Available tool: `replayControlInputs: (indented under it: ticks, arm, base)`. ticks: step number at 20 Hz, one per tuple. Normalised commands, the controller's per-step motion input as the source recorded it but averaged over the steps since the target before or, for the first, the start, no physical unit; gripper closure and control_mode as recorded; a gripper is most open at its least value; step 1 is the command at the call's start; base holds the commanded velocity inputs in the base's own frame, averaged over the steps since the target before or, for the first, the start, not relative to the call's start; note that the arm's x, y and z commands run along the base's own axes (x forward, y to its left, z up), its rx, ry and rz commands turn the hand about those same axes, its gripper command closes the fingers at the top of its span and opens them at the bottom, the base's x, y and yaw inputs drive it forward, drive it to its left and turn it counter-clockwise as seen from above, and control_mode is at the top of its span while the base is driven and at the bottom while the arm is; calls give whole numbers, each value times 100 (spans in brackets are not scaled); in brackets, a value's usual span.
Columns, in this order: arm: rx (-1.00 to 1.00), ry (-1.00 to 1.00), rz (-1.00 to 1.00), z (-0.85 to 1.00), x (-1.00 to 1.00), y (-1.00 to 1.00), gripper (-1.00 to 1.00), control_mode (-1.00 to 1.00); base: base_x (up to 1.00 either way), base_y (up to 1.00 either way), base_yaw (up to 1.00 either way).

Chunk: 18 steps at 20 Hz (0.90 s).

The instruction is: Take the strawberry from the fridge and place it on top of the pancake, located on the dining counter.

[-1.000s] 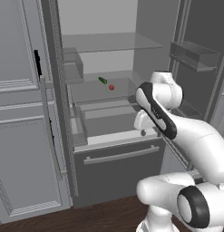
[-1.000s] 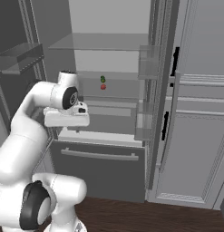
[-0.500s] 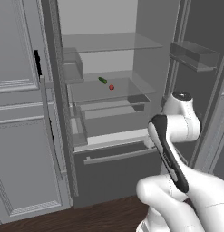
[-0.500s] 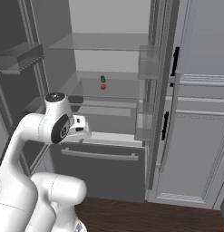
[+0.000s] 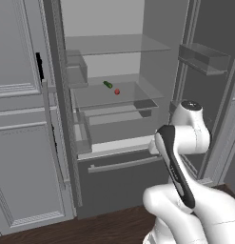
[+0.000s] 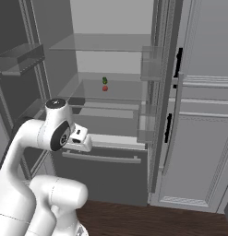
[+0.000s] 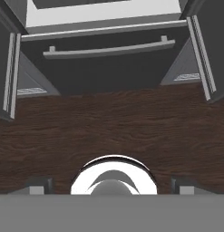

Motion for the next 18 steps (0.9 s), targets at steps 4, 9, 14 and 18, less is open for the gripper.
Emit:
replayControlInputs:
  ticks: [4,9,14,18]
  arm:
    - [0,1,0,-13,0,-2,-100,-100]
    - [-2,0,1,-6,0,5,-100,-100]
    - [0,-1,10,0,0,0,-100,-100]
    - [0,0,9,0,0,0,-100,-100]
  base:
    - [0,0,0]
    - [0,0,0]
    - [0,0,0]
    - [0,0,0]
